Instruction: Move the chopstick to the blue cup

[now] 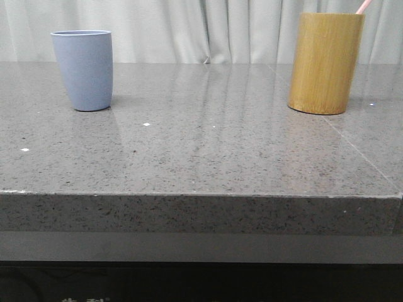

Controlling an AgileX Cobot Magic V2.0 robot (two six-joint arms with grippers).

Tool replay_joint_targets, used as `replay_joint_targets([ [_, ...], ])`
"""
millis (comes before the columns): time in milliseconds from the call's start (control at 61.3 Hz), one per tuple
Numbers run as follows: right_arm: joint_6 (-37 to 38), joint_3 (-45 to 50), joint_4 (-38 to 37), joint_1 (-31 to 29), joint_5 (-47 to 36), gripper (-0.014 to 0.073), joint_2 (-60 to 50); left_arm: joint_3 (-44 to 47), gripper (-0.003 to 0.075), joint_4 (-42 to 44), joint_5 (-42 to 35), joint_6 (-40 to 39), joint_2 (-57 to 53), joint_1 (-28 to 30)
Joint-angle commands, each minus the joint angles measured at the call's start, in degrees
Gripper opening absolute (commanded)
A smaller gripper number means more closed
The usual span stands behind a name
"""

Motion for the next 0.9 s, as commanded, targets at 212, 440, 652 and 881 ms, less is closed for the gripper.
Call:
replay_joint_targets([
  [212, -0.26, -0.18, -0.62, -0.18, -4.71, -0.0067, -1.28, 0.78, -0.0019, -0.08, -4.59, -0.45, -1.29, 0.1],
  [440, -0.26, -0.18, -0.62, -0.18, -4.71, -0.0067, -1.28, 0.78, -0.0019, -0.08, -4.59, -0.45, -1.29, 0.1],
  [652, -0.26, -0.18, -0.62, -0.18, -4.95, -0.0067, -1.28, 0.78, -0.0019, -0.08, -4.59, -0.45, -1.29, 0.1],
  [881, -0.26, -0.18, -0.62, -0.18, -6.08, -0.0067, -1.28, 0.78, -0.0019, -0.08, -5.61, -0.45, -1.29, 0.1],
])
